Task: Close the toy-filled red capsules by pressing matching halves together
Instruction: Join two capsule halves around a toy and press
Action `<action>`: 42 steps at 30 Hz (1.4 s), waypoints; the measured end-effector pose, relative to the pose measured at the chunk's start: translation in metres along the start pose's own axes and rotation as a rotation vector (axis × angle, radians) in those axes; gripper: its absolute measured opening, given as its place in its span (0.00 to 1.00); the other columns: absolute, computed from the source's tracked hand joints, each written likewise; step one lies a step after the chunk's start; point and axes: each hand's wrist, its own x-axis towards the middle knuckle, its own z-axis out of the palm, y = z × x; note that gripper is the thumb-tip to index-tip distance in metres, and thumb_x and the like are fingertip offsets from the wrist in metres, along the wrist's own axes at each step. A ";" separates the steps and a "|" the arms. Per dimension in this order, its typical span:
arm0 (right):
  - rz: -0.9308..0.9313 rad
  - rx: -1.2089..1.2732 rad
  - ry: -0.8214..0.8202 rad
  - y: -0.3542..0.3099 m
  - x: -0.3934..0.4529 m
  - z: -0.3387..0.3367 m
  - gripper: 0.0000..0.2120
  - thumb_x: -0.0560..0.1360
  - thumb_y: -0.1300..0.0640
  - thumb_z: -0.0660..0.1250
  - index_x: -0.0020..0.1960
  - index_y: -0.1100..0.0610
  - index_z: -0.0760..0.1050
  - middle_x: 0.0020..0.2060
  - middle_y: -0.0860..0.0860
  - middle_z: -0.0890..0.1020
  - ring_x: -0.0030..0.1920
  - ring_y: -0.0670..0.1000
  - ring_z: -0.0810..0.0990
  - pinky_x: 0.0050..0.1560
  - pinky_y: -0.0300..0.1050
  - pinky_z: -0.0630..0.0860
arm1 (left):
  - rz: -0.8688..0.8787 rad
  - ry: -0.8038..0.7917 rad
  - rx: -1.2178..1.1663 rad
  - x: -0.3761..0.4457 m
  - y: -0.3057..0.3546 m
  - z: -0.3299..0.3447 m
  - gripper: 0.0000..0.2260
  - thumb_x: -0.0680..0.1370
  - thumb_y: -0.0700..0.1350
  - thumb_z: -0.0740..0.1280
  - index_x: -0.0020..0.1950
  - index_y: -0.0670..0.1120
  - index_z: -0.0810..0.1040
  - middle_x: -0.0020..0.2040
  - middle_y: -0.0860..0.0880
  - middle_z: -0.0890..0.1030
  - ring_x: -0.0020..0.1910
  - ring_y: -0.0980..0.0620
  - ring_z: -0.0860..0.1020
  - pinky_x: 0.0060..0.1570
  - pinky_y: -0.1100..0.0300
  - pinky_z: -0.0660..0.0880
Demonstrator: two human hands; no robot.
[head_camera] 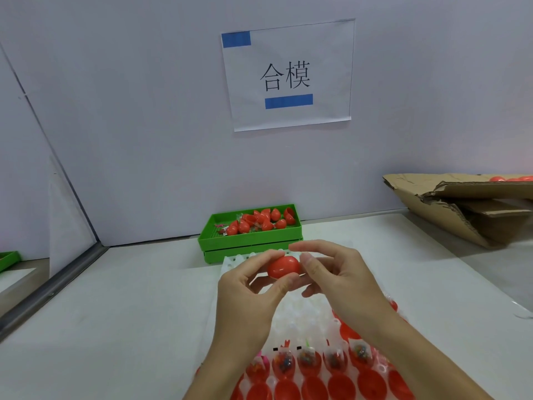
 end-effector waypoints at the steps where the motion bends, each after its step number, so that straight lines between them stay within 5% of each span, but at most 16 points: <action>1: 0.008 -0.007 -0.005 0.001 0.000 0.000 0.08 0.82 0.58 0.63 0.56 0.53 0.81 0.39 0.51 0.87 0.40 0.51 0.87 0.39 0.40 0.81 | 0.007 0.006 0.009 0.000 0.001 0.001 0.15 0.66 0.47 0.77 0.50 0.60 0.82 0.47 0.64 0.83 0.48 0.60 0.83 0.46 0.71 0.77; 5: 0.013 -0.068 -0.041 0.000 -0.001 -0.001 0.08 0.81 0.57 0.65 0.55 0.52 0.83 0.42 0.48 0.88 0.42 0.49 0.87 0.42 0.40 0.82 | 0.125 0.036 0.118 -0.002 0.000 0.002 0.15 0.65 0.51 0.75 0.51 0.62 0.81 0.48 0.64 0.83 0.50 0.59 0.82 0.47 0.71 0.77; 8: -0.049 -0.168 -0.082 -0.001 -0.005 0.008 0.04 0.75 0.52 0.72 0.49 0.47 0.85 0.41 0.44 0.87 0.43 0.45 0.86 0.45 0.39 0.82 | 0.364 0.042 0.373 -0.003 -0.007 0.000 0.15 0.69 0.42 0.79 0.52 0.54 0.83 0.46 0.58 0.83 0.48 0.59 0.80 0.48 0.69 0.77; 11: -0.105 -0.226 -0.046 0.001 -0.010 0.018 0.11 0.66 0.44 0.73 0.46 0.46 0.85 0.38 0.45 0.86 0.40 0.46 0.85 0.46 0.42 0.82 | 0.511 0.061 0.558 -0.005 -0.014 0.002 0.18 0.66 0.36 0.80 0.55 0.45 0.84 0.48 0.52 0.82 0.49 0.59 0.76 0.53 0.72 0.73; 13: -0.117 -0.230 -0.014 0.002 -0.010 0.020 0.08 0.67 0.47 0.74 0.45 0.46 0.85 0.37 0.43 0.86 0.40 0.45 0.85 0.45 0.40 0.82 | 0.543 0.062 0.604 -0.007 -0.014 0.004 0.20 0.66 0.35 0.80 0.55 0.44 0.83 0.48 0.50 0.82 0.50 0.59 0.75 0.55 0.74 0.72; 18: -0.048 -0.172 -0.005 0.004 -0.006 0.014 0.06 0.75 0.60 0.74 0.47 0.50 0.84 0.37 0.47 0.86 0.40 0.46 0.86 0.45 0.41 0.82 | 0.266 -0.066 0.303 -0.003 -0.006 0.000 0.26 0.65 0.39 0.80 0.60 0.56 0.78 0.54 0.61 0.80 0.56 0.59 0.78 0.54 0.71 0.74; 21: -0.002 -0.090 -0.038 0.001 -0.005 0.011 0.09 0.77 0.64 0.70 0.47 0.49 0.83 0.36 0.50 0.86 0.39 0.49 0.87 0.44 0.41 0.83 | 0.043 -0.268 -0.016 0.002 -0.004 -0.007 0.29 0.65 0.41 0.80 0.64 0.53 0.77 0.59 0.58 0.81 0.62 0.57 0.78 0.61 0.66 0.75; 26: 0.002 0.004 -0.082 0.000 -0.005 0.003 0.13 0.79 0.67 0.65 0.49 0.52 0.85 0.38 0.54 0.87 0.41 0.52 0.87 0.43 0.42 0.82 | 0.028 -0.328 -0.100 0.001 -0.002 -0.008 0.26 0.68 0.36 0.79 0.64 0.49 0.80 0.60 0.54 0.83 0.64 0.54 0.79 0.61 0.64 0.75; 30: 0.083 0.207 -0.175 0.002 -0.002 -0.002 0.06 0.78 0.57 0.70 0.51 0.55 0.86 0.41 0.57 0.86 0.45 0.54 0.86 0.48 0.44 0.81 | 0.060 -0.304 -0.071 0.001 0.000 -0.009 0.21 0.71 0.41 0.77 0.62 0.52 0.81 0.58 0.55 0.83 0.62 0.54 0.79 0.60 0.63 0.76; 36: 0.347 0.547 -0.443 -0.006 0.000 -0.006 0.25 0.74 0.43 0.69 0.54 0.65 0.83 0.49 0.63 0.85 0.49 0.56 0.85 0.52 0.45 0.81 | 0.058 -0.334 -0.095 -0.002 0.007 -0.009 0.15 0.72 0.46 0.74 0.57 0.58 0.82 0.52 0.54 0.84 0.56 0.52 0.82 0.54 0.64 0.77; 42: 0.464 0.659 -0.406 -0.005 -0.002 -0.001 0.30 0.75 0.40 0.65 0.59 0.67 0.81 0.54 0.65 0.83 0.53 0.58 0.84 0.59 0.50 0.81 | 0.030 -0.297 -0.099 -0.001 0.007 -0.007 0.11 0.74 0.43 0.71 0.54 0.55 0.84 0.49 0.53 0.86 0.53 0.53 0.83 0.51 0.64 0.78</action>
